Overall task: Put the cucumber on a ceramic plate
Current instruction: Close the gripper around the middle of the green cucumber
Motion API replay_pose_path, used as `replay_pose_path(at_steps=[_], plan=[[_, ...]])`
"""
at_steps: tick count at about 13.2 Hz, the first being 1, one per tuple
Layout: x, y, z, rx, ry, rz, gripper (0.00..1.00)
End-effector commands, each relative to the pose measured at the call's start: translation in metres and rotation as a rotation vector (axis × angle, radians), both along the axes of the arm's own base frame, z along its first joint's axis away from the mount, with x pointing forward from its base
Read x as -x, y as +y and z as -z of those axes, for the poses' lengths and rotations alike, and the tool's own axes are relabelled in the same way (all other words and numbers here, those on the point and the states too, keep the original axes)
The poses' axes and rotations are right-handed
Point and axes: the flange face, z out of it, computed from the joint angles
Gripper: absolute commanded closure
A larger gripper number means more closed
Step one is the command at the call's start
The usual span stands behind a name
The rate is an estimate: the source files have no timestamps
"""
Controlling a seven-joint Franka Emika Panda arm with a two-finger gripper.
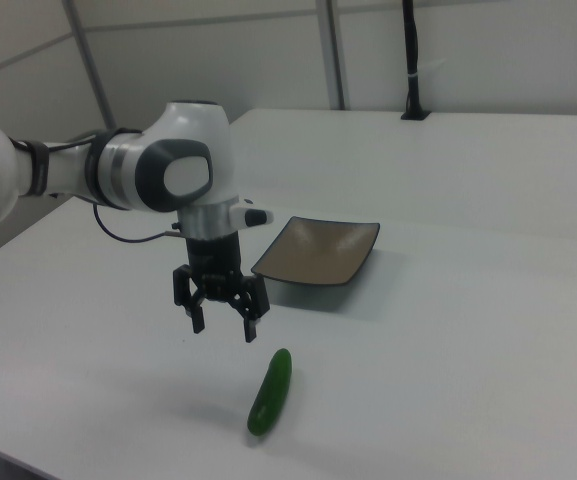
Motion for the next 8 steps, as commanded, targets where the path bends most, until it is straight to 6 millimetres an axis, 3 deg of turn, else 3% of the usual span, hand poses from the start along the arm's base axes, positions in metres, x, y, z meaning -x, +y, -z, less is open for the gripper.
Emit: replay_pose_path(at_steps=[1, 8], plan=[[0.007, -0.004, 0.021, 0.003, -0.054, -0.042, 0.0], [0.011, -0.01, 0.06, 0.039, -0.143, -0.088, 0.0]])
